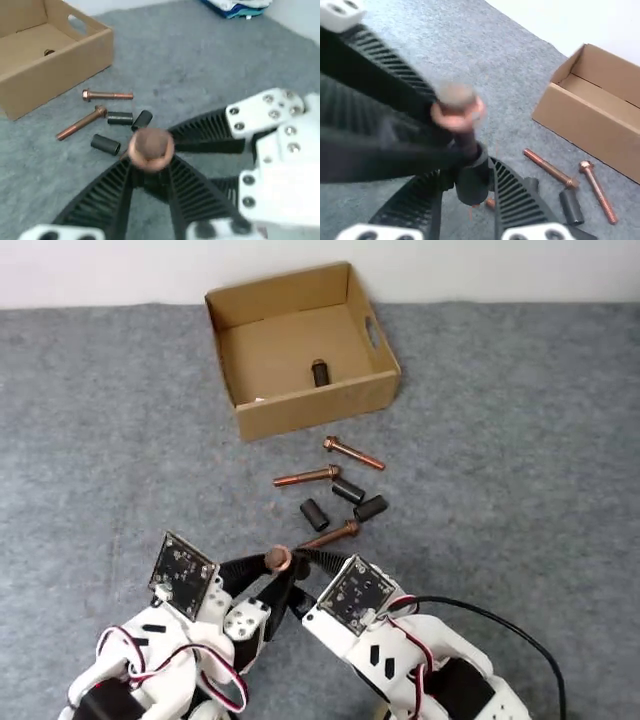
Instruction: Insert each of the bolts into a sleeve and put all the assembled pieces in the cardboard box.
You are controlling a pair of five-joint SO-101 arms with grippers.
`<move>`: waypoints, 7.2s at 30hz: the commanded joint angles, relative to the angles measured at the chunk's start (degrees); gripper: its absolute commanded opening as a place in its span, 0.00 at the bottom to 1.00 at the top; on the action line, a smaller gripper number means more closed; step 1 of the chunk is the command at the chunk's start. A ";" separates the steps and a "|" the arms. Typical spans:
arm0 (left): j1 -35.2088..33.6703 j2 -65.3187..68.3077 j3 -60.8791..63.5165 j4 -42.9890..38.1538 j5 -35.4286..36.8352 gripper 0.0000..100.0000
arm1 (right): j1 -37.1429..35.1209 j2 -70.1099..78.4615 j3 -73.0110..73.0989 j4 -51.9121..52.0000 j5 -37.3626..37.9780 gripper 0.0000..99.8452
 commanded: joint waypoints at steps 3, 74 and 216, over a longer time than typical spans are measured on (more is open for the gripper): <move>-4.31 0.88 -0.22 2.90 -2.11 0.22 | -0.31 -0.66 -1.05 -1.54 0.35 0.01; -43.87 0.88 30.46 -14.51 -11.08 0.00 | 28.70 153.10 -143.82 -7.52 -10.02 0.01; -45.27 0.88 30.46 -14.24 -11.08 0.00 | 30.90 127.87 -117.45 52.35 8.62 0.01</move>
